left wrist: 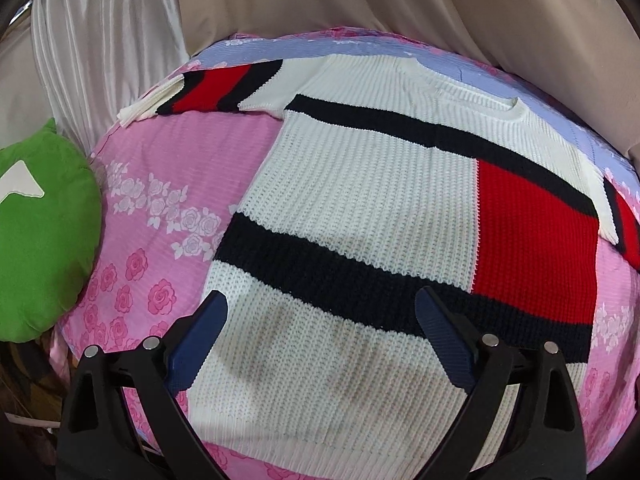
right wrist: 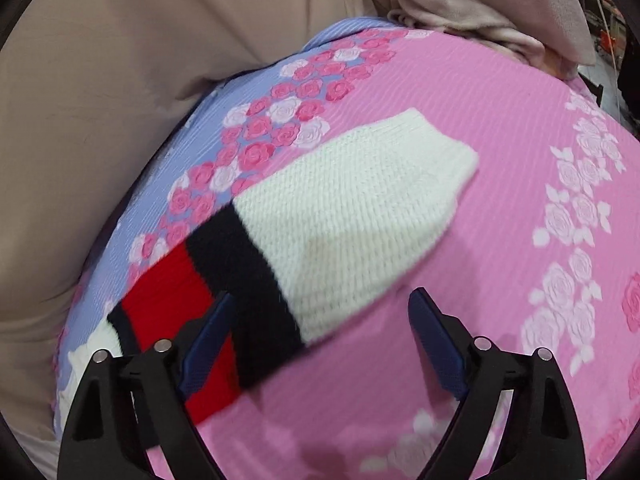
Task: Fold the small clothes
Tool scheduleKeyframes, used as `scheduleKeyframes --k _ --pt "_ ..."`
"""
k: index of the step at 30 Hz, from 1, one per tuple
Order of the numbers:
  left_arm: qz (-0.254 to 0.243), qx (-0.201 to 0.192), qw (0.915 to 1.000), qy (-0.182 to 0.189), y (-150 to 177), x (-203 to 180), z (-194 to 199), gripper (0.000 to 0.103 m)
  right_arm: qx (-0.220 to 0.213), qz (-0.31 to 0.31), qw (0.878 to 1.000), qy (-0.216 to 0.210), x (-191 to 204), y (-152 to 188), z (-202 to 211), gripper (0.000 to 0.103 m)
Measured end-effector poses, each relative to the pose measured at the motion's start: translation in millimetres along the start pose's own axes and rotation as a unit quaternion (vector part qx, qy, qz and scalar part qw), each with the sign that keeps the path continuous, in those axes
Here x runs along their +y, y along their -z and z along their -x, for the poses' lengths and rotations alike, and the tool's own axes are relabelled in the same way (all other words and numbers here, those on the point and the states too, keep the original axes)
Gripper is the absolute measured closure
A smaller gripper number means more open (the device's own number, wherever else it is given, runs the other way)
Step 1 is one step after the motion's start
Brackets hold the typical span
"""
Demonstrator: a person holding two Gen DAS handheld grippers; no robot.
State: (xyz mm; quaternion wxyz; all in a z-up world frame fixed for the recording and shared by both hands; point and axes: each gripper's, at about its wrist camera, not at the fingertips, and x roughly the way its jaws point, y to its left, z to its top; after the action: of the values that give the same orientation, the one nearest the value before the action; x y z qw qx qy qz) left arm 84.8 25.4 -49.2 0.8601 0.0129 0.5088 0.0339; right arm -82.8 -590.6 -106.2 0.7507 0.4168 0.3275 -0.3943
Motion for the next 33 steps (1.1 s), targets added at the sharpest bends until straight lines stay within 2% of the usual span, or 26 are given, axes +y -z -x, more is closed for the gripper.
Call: scheduleKeyframes --k 1,2,3,4,6,9,12,14,15,16,17,18,19,21,22,24,25,28,31,33 --pt "0.001 0.0 1.0 0.002 -2.2 0.8 -1.2 0.016 -0.009 -0.006 1.0 -0.014 1.8 -2.6 -2.1 0.051" --pt "0.002 -0.001 1.0 0.005 -5.8 1.9 -2.3 0.02 -0.002 -0.014 0.999 -0.028 1.7 -5.6 -6.0 0.088" --pt "0.005 0.0 0.9999 0.008 -9.3 4.0 -3.3 0.021 0.008 -0.023 0.999 -0.039 4.1 -7.6 -9.4 0.093" --pt "0.012 0.002 0.9999 0.012 -13.6 6.9 -4.3 0.021 0.009 -0.028 0.998 -0.053 11.7 -9.4 -6.9 0.093" --pt "0.03 0.001 0.9993 0.021 -21.2 13.9 -5.5 0.021 -0.027 -0.002 0.996 -0.089 40.4 -7.3 18.8 0.093" --pt "0.044 -0.012 0.9986 0.027 -34.3 22.0 -6.9 0.02 -0.058 0.101 0.977 -0.18 129.0 6.1 73.0 0.093" --pt "0.05 -0.022 0.9982 0.024 -46.4 28.5 -7.7 0.013 -0.053 0.204 0.931 -0.298 230.5 53.6 129.4 0.093" --pt "0.059 -0.028 0.9973 0.034 -52.6 33.8 -7.0 0.01 -0.017 0.262 0.893 -0.366 292.3 103.3 149.3 0.087" --pt "0.065 -0.031 0.9965 0.041 -57.3 36.6 -7.0 0.009 0.009 0.285 0.876 -0.388 317.3 129.2 151.3 0.08" --pt "0.069 -0.033 0.9959 0.048 -61.4 38.1 -7.1 0.007 0.037 0.304 0.861 -0.406 339.0 155.5 149.1 0.061" --pt "0.073 -0.035 0.9951 0.057 -66.1 39.0 -7.5 0.007 0.057 0.326 0.848 -0.414 358.5 185.7 145.7 0.052" --pt "0.077 -0.038 0.9936 0.074 -72.8 39.6 -8.4 0.006 0.06 0.353 0.841 -0.405 372.6 214.3 142.7 0.052" --pt "0.082 -0.04 0.9914 0.094 -79.6 39.5 -10.3 0.006 0.058 0.373 0.841 -0.388 378.7 233.6 140.2 0.052" --pt "0.098 -0.038 0.9849 0.138 -92.1 37.6 -17.0 0.006 0.054 0.385 0.847 -0.361 373.7 253.0 137.8 0.052" --pt "0.106 -0.037 0.9818 0.154 -97.9 34.8 -21.6 0.005 0.054 0.379 0.855 -0.351 363.1 256.0 136.1 0.052" --pt "0.115 -0.03 0.9778 0.173 -113.0 22.2 -37.5 0.005 0.06 0.346 0.881 -0.319 326.4 251.9 130.9 0.051" --pt "0.118 -0.025 0.9773 0.174 -119.7 15.8 -46.0 0.005 0.062 0.331 0.896 -0.289 306.7 246.0 125.7 0.05" --pt "0.129 -0.019 0.9766 0.171 -136.9 -4.6 -76.5 0.005 0.076 0.297 0.93 -0.203 256.3 231.8 113.2 0.049" --pt "0.138 -0.007 0.9789 0.151 -149.2 -21.4 -107.7 0.005 0.09 0.249 0.95 -0.165 229.1 207.7 95.8 0.049" --pt "0.148 0.011 0.9773 0.151 -152.5 -28.7 -127.5 0.007 0.097 0.226 0.955 -0.168 218.0 198.3 84.4 0.049"
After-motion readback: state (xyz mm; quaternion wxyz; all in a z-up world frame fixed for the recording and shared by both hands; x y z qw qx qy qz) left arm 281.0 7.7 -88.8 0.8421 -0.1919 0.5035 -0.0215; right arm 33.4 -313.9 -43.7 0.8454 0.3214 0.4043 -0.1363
